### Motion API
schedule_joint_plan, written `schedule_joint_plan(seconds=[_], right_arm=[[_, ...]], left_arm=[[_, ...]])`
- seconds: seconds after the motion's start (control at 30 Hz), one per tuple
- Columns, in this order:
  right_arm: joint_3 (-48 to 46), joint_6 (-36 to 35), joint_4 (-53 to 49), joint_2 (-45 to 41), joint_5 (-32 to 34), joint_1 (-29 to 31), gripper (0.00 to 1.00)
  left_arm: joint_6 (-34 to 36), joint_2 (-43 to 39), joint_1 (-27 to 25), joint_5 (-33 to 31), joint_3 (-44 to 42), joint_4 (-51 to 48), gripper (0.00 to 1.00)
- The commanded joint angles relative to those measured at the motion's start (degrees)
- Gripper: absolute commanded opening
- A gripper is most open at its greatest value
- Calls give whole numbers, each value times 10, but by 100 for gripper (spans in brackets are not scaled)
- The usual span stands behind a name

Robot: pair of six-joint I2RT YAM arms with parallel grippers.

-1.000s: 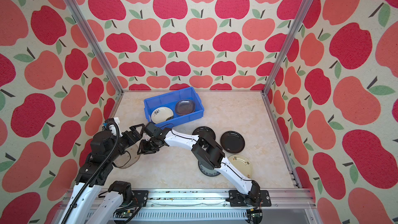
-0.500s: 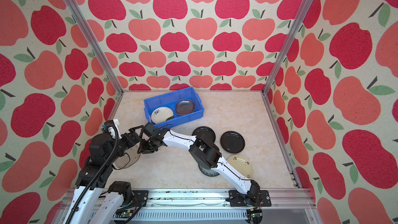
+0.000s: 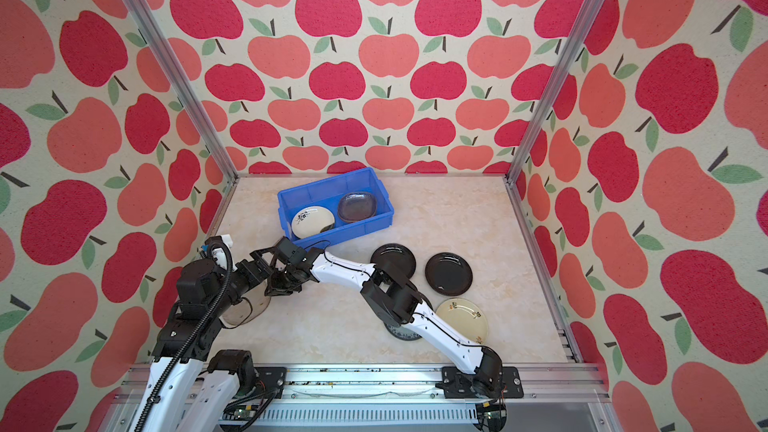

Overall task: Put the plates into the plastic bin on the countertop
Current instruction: 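Close the right gripper on the fifth clear plate's rim and tilt it up, then lift the plate toward the bin with the right gripper while the left grips its edge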

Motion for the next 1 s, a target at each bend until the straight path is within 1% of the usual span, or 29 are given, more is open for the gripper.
schedule_joint_plan(seconds=[0.0, 0.1, 0.2, 0.23, 0.37, 0.5, 0.67, 0.77, 0.87, 0.97], right_arm=[[20, 8, -26, 21, 2, 4, 16], [11, 3, -25, 12, 10, 4, 7], [-2, -9, -27, -3, 23, 4, 1], [-6, -14, -29, -12, 28, 4, 0], [-42, -50, -41, -62, 66, 6, 0], [-73, -113, -101, -124, 120, 8, 0], [-142, -189, -163, -220, 180, 5, 0], [-190, -220, -188, -279, 217, -2, 0], [-227, -246, -198, -332, 230, -18, 0], [-253, -255, -214, -374, 213, -41, 0]], left_arm=[[12, -4, 9, 16, -8, 20, 93], [13, -5, 17, 22, -10, 20, 93], [13, 0, 24, 29, -11, 24, 93], [13, 3, 25, 31, -11, 27, 93], [20, 33, 27, 40, 1, 37, 93], [29, 74, 26, 51, 27, 53, 92], [34, 136, 22, 55, 73, 91, 91], [35, 184, 12, 58, 105, 115, 91], [40, 228, -5, 53, 134, 135, 91], [50, 265, -24, 46, 167, 134, 91]])
